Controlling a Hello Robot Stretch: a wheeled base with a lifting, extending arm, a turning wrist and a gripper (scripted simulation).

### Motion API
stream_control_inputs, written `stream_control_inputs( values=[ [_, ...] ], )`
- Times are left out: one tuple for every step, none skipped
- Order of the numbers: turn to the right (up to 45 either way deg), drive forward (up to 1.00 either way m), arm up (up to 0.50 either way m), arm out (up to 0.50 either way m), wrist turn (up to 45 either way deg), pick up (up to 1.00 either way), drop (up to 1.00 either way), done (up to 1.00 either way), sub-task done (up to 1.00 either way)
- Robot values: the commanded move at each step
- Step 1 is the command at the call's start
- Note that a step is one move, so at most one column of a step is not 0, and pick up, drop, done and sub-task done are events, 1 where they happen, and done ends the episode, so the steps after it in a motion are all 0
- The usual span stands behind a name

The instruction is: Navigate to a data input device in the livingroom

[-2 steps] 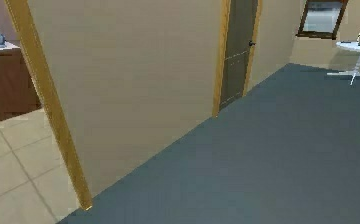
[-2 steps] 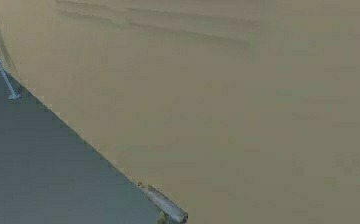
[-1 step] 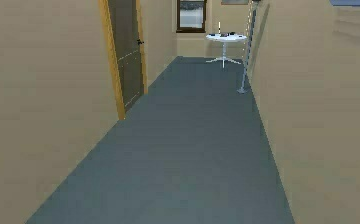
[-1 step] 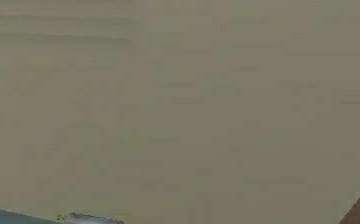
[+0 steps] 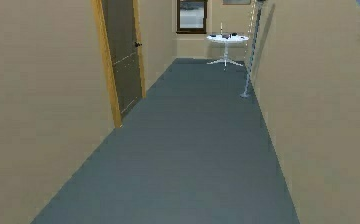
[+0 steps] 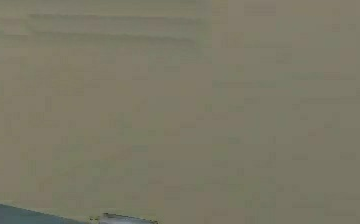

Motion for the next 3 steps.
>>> stream_control_inputs(
  values=[
    [3.0, 0.00, 0.00, 0.00, 0.0, 0.00, 0.00, 0.00, 0.00],
    [0.0, 1.00, 0.00, 0.00, 0.0, 0.00, 0.00, 0.00, 0.00],
    [0.0, 1.00, 0.00, 0.00, 0.0, 0.00, 0.00, 0.00, 0.00]
  ],
)
